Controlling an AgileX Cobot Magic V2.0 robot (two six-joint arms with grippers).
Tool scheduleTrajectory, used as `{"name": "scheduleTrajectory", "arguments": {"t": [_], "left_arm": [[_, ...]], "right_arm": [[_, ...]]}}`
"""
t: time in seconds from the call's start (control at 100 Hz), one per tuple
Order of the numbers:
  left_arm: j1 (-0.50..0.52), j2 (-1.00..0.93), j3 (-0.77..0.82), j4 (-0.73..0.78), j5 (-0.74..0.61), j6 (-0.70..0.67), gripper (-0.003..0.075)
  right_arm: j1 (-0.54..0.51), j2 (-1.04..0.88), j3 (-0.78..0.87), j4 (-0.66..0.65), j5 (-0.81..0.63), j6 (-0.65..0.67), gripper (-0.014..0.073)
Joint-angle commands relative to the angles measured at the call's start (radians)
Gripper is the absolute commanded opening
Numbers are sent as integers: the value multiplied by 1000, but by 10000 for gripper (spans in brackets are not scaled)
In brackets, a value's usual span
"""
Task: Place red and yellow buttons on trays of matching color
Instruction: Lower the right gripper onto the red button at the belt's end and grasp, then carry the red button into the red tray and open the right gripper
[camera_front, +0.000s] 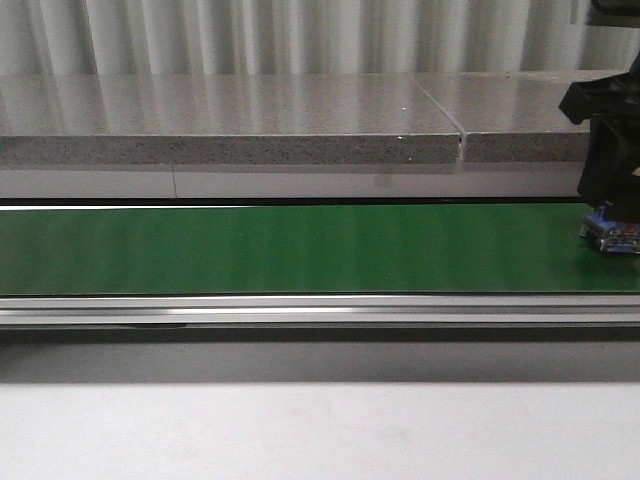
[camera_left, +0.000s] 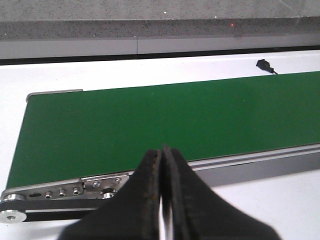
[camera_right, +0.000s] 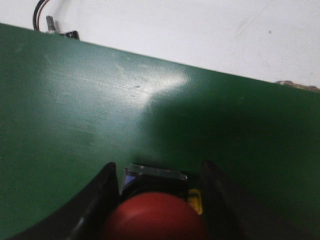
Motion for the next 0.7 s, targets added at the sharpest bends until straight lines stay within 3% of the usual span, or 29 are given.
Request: {"name": "scheduleTrajectory", "arguments": {"t": [0.0, 0.27, 0.69], "left_arm": [[-7, 5, -27, -12, -71, -6, -20], [-7, 5, -27, -5, -71, -6, -20], [-7, 5, -27, -5, -71, -6, -20]], "right_arm": [[-12, -34, -50, 3, 4, -12, 119], [-150, -45, -242, -13, 137, -10, 101], [-577, 21, -387, -13, 107, 52, 101]]}}
